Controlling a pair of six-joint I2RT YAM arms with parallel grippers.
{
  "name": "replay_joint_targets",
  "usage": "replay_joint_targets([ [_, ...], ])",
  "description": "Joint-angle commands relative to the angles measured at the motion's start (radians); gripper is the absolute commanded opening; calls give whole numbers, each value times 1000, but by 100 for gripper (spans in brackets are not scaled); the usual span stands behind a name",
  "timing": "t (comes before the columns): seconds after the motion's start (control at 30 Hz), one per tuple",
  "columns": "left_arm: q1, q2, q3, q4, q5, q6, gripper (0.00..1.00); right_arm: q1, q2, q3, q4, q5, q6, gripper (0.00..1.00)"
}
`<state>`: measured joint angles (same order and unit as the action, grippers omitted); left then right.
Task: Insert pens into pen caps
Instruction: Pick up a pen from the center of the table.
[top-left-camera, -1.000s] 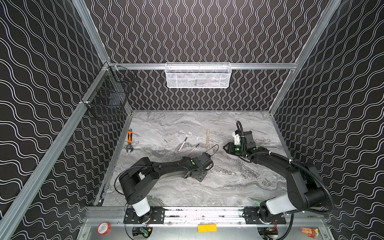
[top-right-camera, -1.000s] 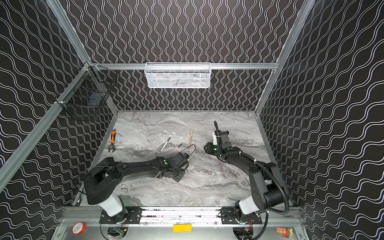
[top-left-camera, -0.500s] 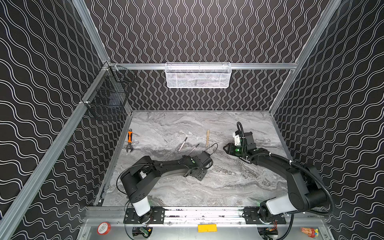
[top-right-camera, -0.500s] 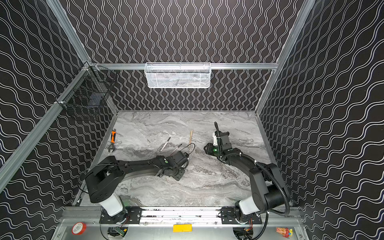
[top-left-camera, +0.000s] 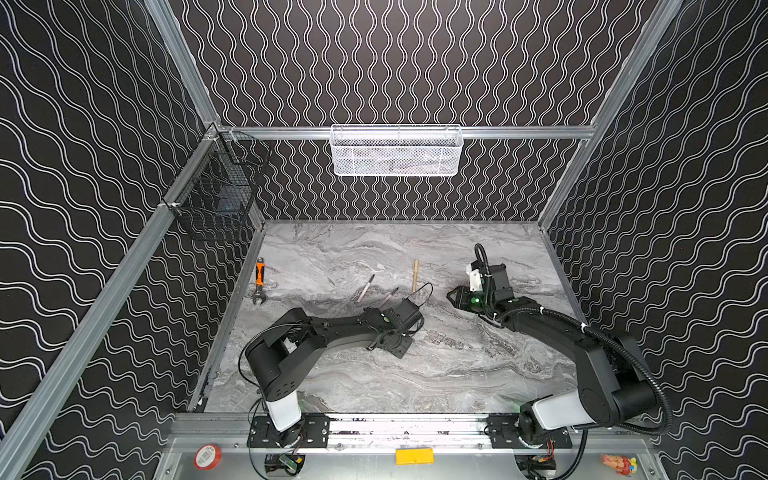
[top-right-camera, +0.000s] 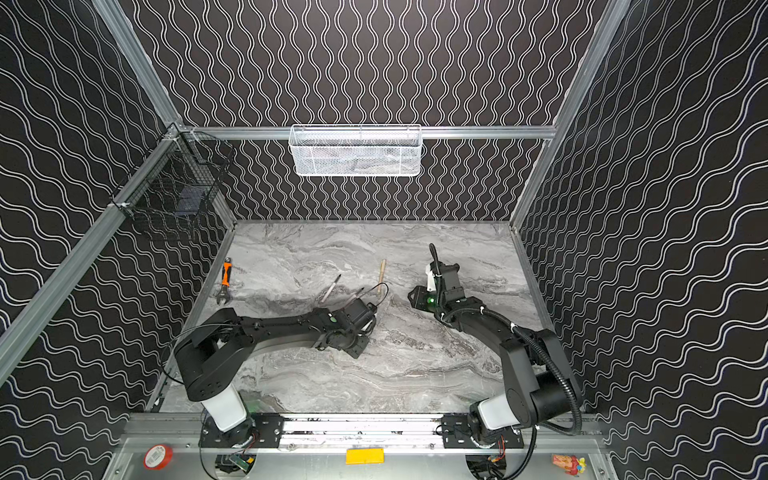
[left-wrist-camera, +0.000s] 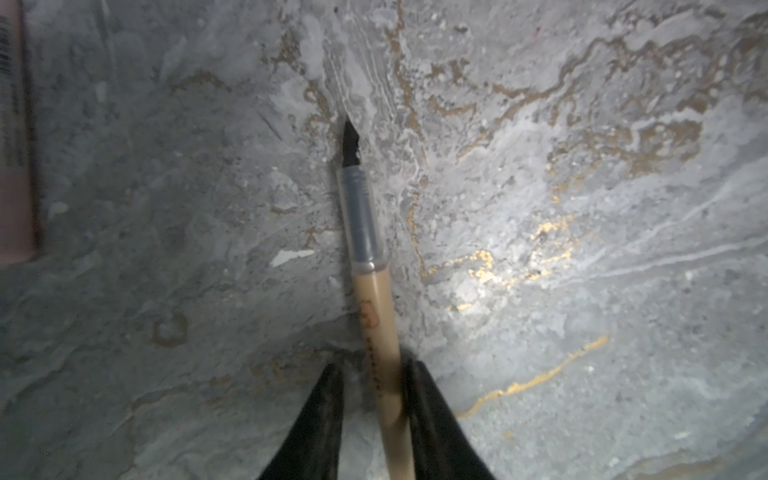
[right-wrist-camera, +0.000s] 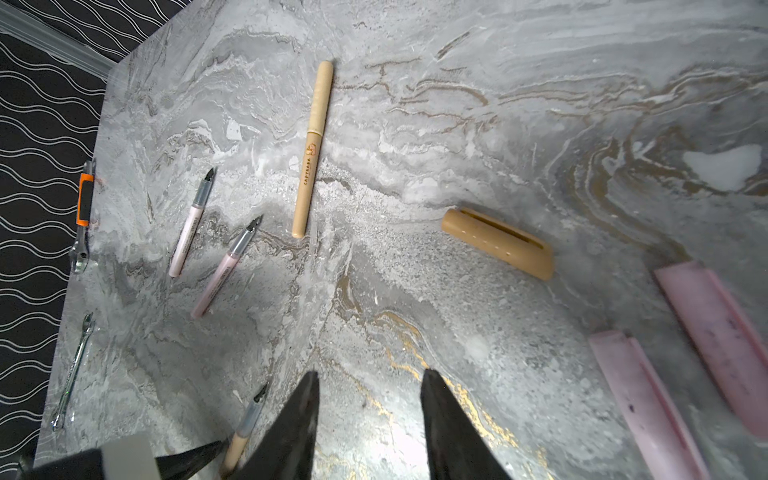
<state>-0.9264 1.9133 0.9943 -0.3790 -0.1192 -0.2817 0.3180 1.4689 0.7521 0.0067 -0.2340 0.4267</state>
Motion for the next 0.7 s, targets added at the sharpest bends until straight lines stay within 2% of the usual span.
replay_joint_targets([
  [0.0,3,10,1,19,19,19,25,0,-6,7,21,-3,5,43],
  [0.37,3,7,-6,24,16,30,10,0,-20,16,7,-23,12,43],
  [0.67,3,-71,-22,84,7,12,9,0,-46,4,21,-90,44,43],
])
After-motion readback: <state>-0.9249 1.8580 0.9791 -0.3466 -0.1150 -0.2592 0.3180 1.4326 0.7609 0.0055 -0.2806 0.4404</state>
